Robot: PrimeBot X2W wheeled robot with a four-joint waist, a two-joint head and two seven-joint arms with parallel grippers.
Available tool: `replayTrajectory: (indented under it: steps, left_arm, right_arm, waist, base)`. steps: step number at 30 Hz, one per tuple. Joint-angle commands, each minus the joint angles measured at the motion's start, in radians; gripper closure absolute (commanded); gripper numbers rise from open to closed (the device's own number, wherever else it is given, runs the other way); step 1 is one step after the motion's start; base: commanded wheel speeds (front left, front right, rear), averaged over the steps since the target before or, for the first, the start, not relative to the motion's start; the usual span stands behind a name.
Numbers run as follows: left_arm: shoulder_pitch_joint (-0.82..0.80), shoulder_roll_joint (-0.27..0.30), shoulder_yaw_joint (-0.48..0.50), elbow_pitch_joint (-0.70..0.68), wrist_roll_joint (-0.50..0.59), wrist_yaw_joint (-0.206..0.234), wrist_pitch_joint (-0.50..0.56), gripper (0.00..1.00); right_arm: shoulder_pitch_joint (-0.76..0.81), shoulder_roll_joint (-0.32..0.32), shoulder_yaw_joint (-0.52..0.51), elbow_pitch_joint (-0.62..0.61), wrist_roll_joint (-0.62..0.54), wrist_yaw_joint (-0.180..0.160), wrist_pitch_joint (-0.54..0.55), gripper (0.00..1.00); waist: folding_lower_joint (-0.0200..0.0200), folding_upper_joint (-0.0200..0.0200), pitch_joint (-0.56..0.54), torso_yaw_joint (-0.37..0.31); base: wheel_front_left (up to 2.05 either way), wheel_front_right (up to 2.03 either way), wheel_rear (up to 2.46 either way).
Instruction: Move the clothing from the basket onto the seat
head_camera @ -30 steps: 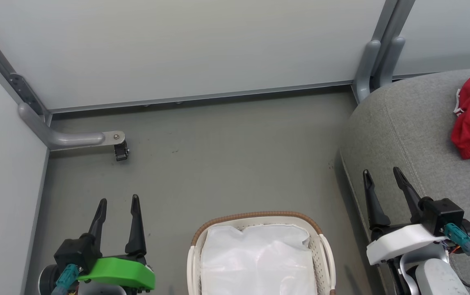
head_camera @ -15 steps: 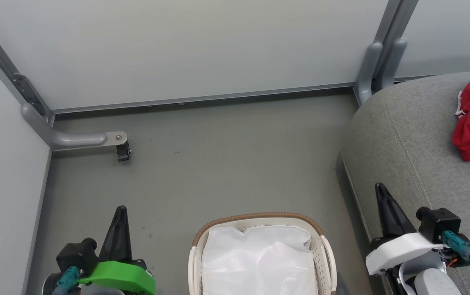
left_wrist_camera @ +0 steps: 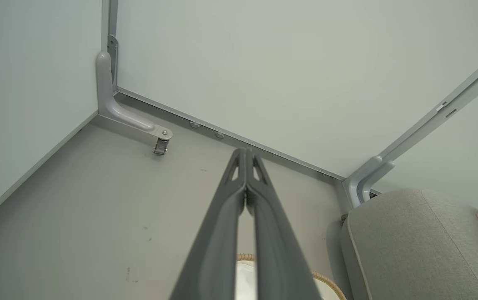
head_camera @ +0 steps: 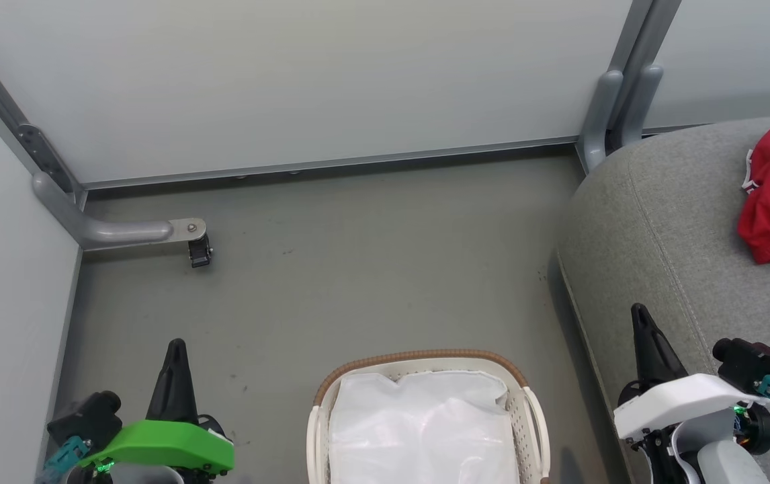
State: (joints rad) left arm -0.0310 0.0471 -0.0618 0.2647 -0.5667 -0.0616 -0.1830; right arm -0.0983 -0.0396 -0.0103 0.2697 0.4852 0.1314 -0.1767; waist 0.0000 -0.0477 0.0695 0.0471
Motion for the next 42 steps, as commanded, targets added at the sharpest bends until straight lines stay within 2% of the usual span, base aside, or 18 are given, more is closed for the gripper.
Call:
replayTrajectory:
  steps: [1,20,42]
  left_arm:
    - [-0.026,0.002,0.011,-0.019,-0.040,0.004,0.010,1.00]
    - [-0.049,0.003,0.056,-0.041,-0.299,0.012,0.084,1.00]
    - [-0.069,0.004,0.097,-0.062,-0.541,0.020,0.154,1.00]
  right_arm:
    - [-0.026,-0.005,-0.007,-0.011,0.045,0.000,0.009,1.00]
    - [-0.040,-0.008,-0.034,-0.002,0.324,0.000,0.082,1.00]
    - [-0.052,-0.013,-0.056,0.009,0.586,-0.001,0.149,1.00]
  waist:
    - [0.0000,-0.0002,0.000,-0.001]
    - [0.0000,-0.0002,-0.005,-0.009]
    - [0.0000,-0.0002,-0.010,-0.019]
  base:
    - [0.00,0.00,0.00]
    - [0.00,0.00,0.00]
    - [0.00,0.00,0.00]
